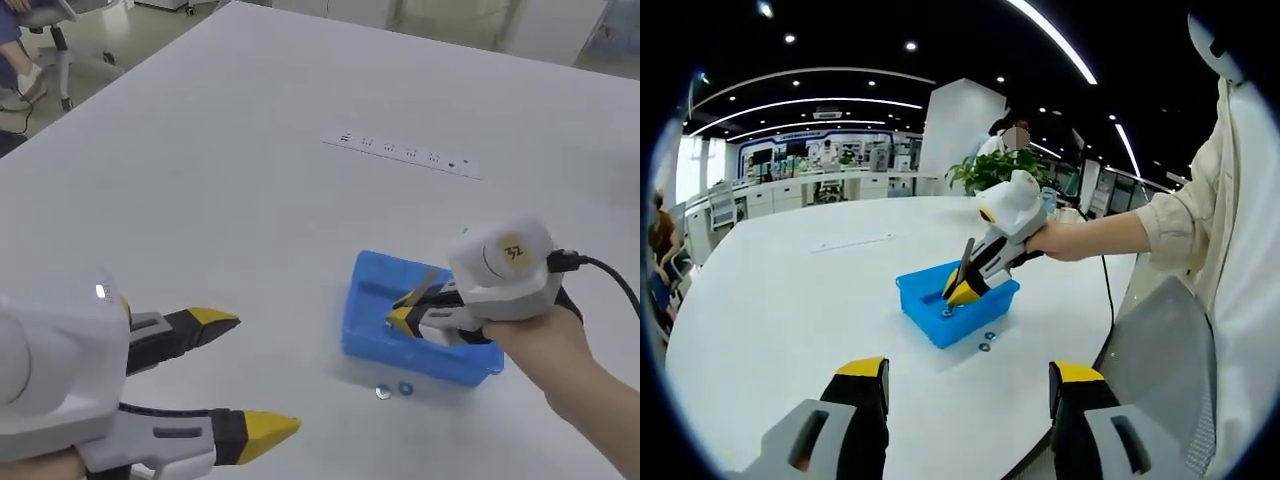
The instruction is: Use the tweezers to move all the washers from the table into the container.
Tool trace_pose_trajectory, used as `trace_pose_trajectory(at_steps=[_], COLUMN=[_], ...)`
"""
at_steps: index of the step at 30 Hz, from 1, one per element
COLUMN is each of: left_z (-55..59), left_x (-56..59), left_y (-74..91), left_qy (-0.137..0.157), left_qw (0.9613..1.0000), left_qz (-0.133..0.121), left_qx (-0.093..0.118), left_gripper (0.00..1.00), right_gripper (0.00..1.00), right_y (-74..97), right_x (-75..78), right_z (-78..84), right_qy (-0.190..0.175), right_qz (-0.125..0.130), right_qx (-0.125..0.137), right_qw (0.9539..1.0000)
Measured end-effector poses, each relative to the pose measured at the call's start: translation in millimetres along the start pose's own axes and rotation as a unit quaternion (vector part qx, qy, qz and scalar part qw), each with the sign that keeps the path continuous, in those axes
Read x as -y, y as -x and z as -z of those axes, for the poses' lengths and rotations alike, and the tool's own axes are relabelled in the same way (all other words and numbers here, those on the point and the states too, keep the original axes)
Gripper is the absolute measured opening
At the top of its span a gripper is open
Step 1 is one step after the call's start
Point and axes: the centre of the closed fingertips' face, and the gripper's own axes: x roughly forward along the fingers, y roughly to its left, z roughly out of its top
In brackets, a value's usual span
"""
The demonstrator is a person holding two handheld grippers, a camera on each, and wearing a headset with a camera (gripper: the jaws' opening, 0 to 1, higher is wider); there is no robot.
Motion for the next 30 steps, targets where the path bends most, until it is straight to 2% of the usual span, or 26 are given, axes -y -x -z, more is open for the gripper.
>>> trace_pose_trajectory(at_steps=[11, 19, 27, 30], left_z=[-2.1, -2.4, -0.2, 0.2], left_x=[2.0, 4.2, 3.3, 3.9], left_y=[-3.1, -4.3, -3.3, -3.5], left_qy=[-0.004, -0.006, -0.005, -0.005], left_qw=[1.0000, 0.9999, 1.0000, 1.0000], left_qz=[0.006, 0.009, 0.008, 0.008], left_qx=[-0.001, -0.002, -0.002, -0.003], left_gripper=[0.65, 0.65, 0.64, 0.64], right_gripper=[0.05, 0.05, 0.05, 0.05], right_y=[27.9, 46.7, 56.0, 53.6], right_x=[-1.0, -14.2, -44.0, -55.9], right_z=[-14.2, -23.6, -19.9, -11.9], right_qy=[-0.005, 0.006, 0.018, 0.013], right_qz=[0.019, 0.025, -0.001, -0.022], right_qx=[0.037, 0.058, 0.064, 0.058], right_qw=[0.9991, 0.9980, 0.9978, 0.9980])
